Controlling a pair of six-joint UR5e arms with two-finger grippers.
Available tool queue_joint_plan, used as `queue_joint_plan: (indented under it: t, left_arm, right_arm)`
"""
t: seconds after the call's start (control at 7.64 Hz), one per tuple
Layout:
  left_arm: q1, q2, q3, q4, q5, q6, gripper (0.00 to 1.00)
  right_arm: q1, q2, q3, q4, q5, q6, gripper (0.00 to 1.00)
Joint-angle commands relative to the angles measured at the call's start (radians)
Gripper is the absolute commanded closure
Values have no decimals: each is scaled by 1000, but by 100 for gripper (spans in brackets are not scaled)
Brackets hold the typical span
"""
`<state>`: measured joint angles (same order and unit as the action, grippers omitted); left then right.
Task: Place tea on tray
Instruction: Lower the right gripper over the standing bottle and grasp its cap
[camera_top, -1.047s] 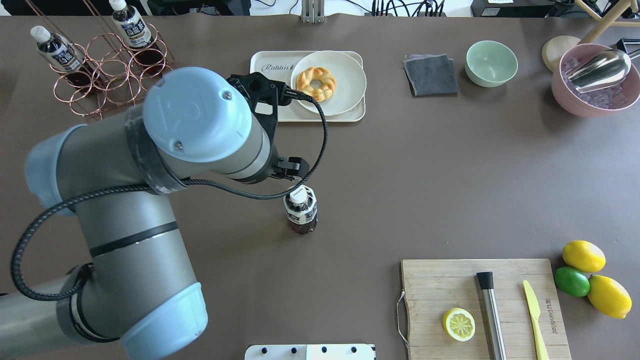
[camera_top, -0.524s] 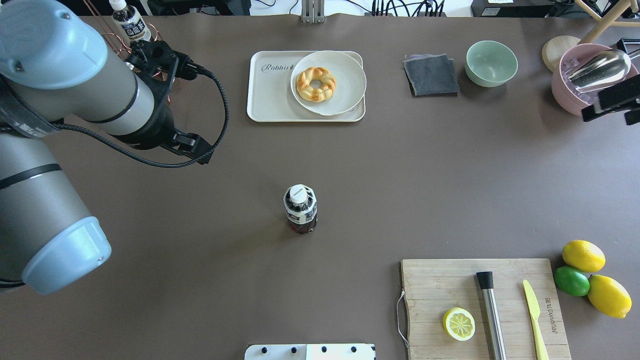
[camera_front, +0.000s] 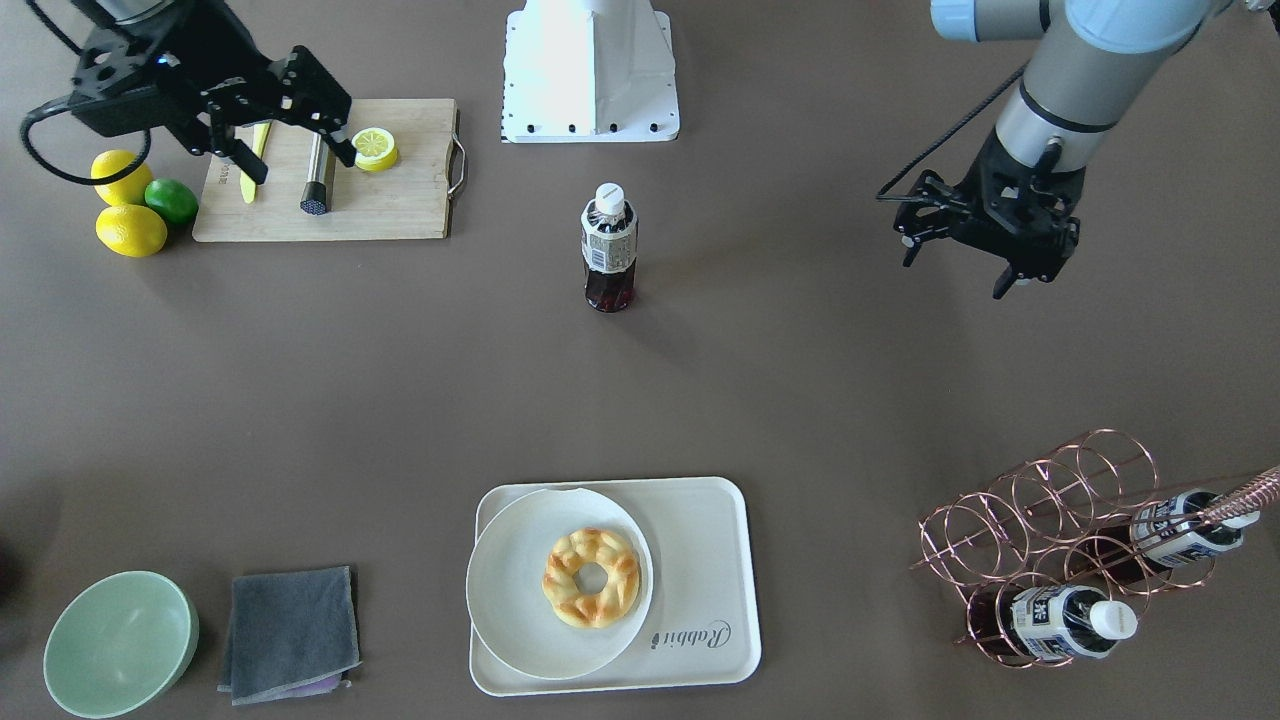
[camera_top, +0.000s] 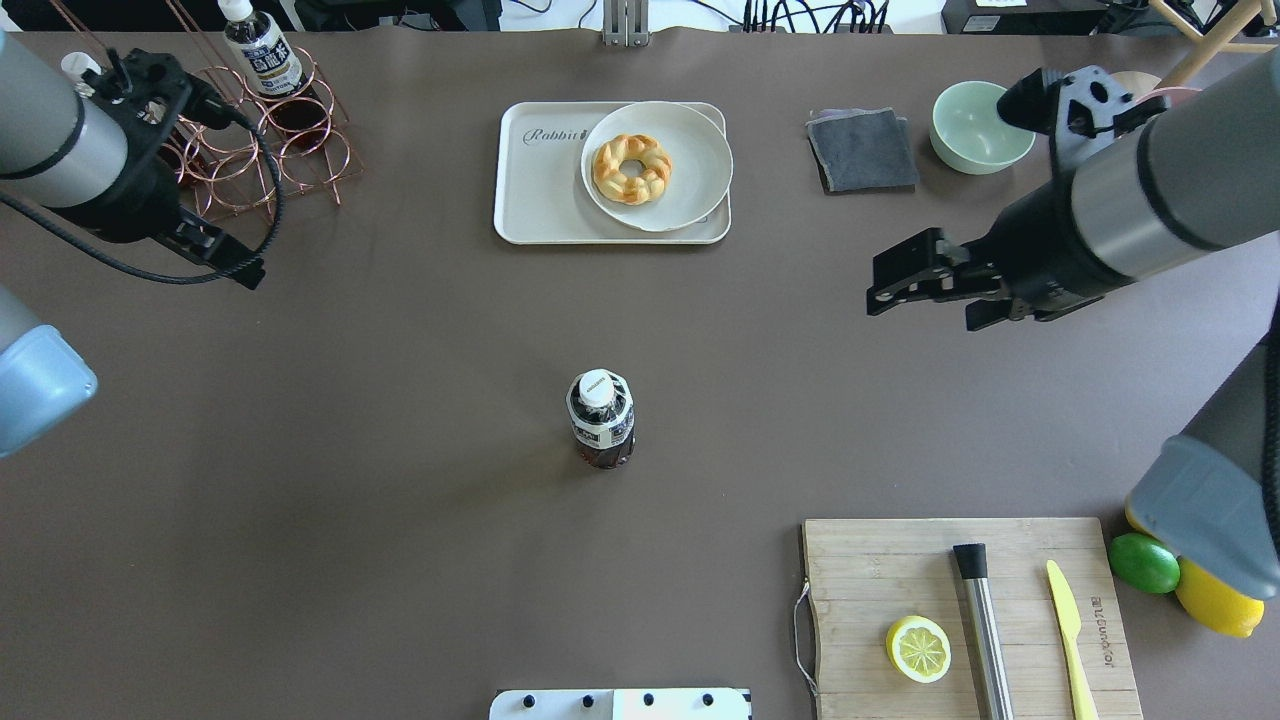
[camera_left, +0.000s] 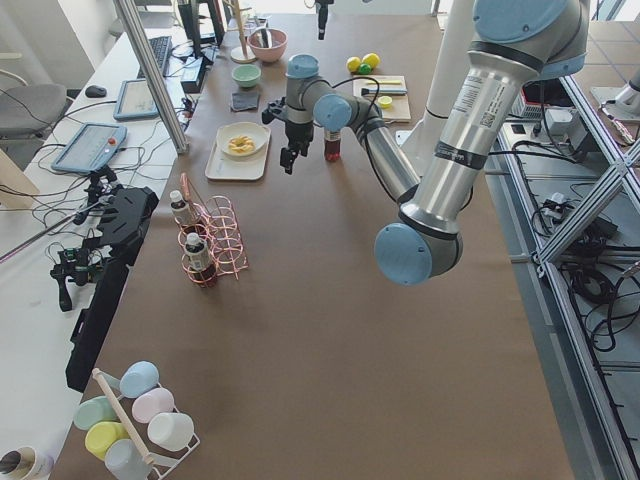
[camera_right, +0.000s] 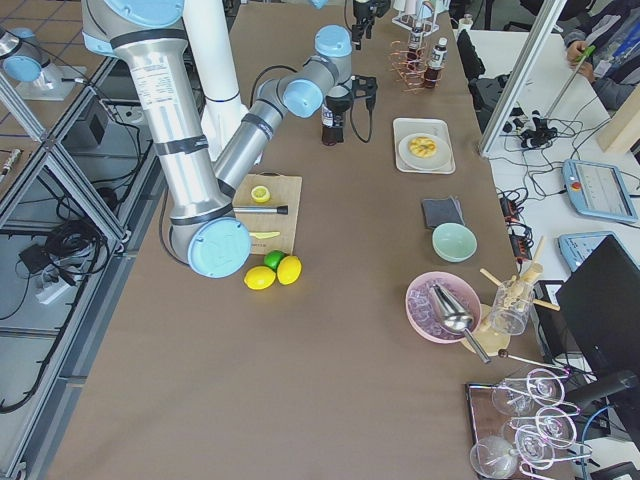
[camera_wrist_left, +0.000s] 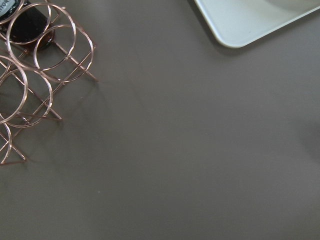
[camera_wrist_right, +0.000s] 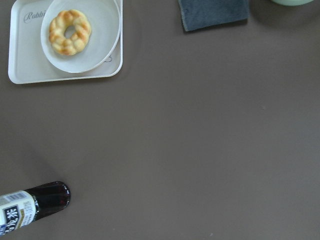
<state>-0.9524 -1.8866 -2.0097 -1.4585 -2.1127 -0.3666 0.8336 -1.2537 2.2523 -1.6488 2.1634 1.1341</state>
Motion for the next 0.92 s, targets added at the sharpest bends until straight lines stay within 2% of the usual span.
queue_joint_plan:
  t: [0.0,0.13,0.26,0.39,0.52,0.79]
  left_arm:
    - [-182,176,34,-94,-113,238,3]
    - [-242,217,32,-94,-139,318,3]
    - [-267,245,26,-94,-141,345,3]
    - [-291,265,26,-94,-141,403,3]
    - [-330,285,25,-94,-142,446,3]
    - [-348,314,16,-101,-142,469,3]
  right_arm:
    - [-239,158,13,-156,-211,194,0]
    - [-308,253,12,-286,-294,196,0]
    - [-359,328,6,-366,-333,196,0]
    - [-398,386,-50,-377,-344,238,0]
    - [-404,461,-150,-378,-349,271,0]
    - [-410,508,-222,-371,-361,259,1]
